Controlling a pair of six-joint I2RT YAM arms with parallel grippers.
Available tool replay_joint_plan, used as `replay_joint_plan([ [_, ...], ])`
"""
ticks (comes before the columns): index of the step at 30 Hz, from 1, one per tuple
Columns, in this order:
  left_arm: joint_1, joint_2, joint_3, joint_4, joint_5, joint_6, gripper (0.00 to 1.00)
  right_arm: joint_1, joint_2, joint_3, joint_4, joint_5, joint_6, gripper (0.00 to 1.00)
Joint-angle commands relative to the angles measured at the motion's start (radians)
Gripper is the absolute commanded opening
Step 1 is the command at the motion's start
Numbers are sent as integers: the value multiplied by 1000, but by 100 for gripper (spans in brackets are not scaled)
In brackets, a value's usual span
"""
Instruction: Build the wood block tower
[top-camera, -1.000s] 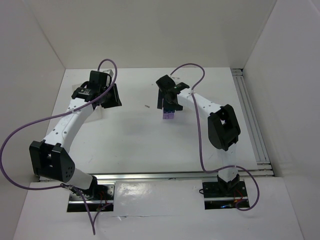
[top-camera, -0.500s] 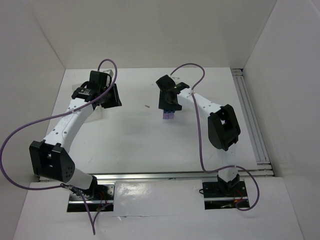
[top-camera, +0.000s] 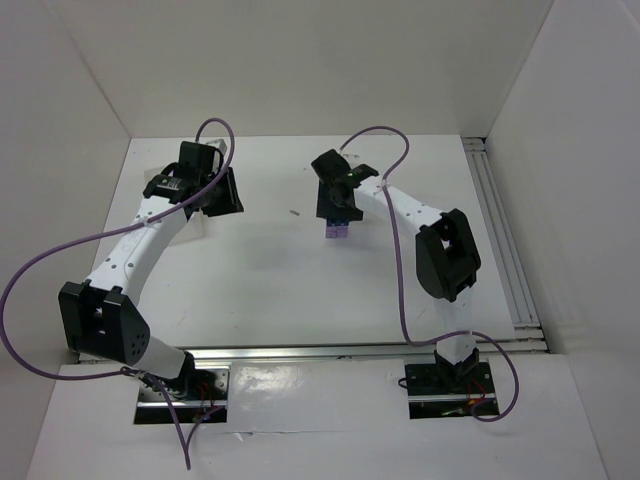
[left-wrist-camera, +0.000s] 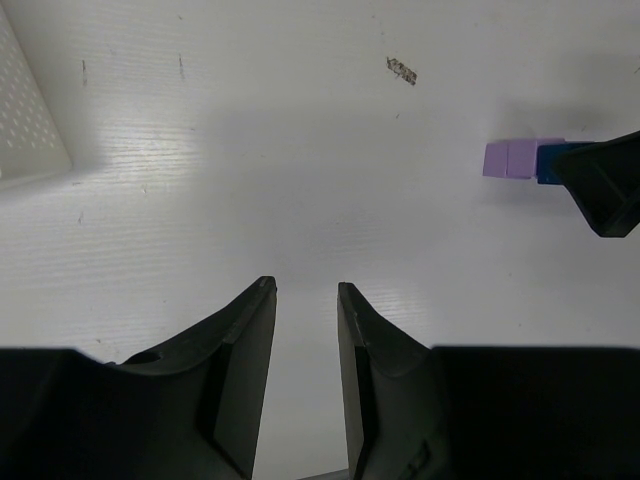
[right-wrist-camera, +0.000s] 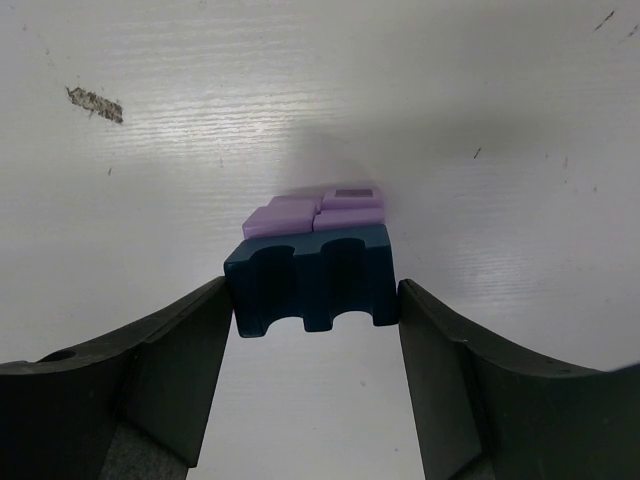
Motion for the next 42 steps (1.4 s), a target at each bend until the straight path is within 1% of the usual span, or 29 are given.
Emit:
replay_joint_plan([
  [1, 6, -15, 6, 22, 17, 26, 44, 19, 6, 49, -13, 9, -1, 72],
  [13, 6, -15, -3, 22, 26, 26, 44, 19, 15, 49, -13, 9, -1, 74],
  [19, 6, -15, -3, 22, 26, 26, 44, 19, 15, 49, -24, 41, 8, 74],
  [42, 6, -15, -12, 22, 26, 26, 44, 19, 34, 67, -24, 41, 17, 74],
])
